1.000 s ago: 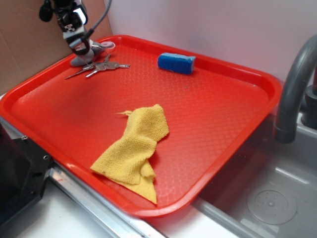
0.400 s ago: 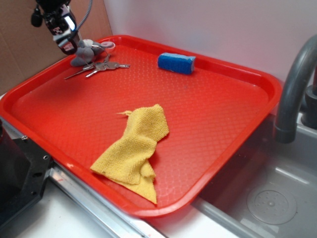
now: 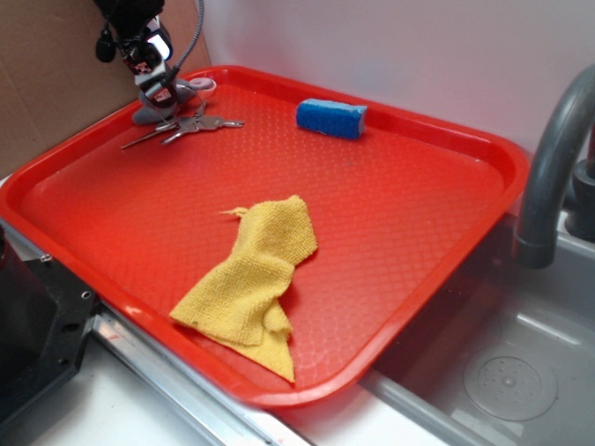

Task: Grab the silver keys.

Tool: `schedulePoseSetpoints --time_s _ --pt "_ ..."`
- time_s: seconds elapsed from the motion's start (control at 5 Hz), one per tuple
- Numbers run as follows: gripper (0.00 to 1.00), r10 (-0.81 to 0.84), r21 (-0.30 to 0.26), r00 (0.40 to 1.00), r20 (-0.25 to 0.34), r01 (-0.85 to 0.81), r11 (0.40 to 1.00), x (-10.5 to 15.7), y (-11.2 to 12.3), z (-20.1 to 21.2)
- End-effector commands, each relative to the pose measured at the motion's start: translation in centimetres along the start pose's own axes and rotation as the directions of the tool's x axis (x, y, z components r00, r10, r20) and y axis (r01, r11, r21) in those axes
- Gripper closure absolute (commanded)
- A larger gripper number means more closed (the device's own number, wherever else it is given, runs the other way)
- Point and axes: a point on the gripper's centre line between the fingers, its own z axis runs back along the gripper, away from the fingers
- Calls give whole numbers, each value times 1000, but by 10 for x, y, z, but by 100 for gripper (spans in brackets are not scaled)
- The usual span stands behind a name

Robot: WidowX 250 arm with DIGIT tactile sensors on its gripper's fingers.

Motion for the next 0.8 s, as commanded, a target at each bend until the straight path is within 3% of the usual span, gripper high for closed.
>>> schedulePoseSetpoints --time_s 0.0,0.2,0.6 --pt "0 -53 -16 999 3 53 998 15 -19 -13" --pt "100 -65 -36 998 14 65 997 15 -21 -15" --pt "100 -73 -28 997 8 73 997 15 -21 -16"
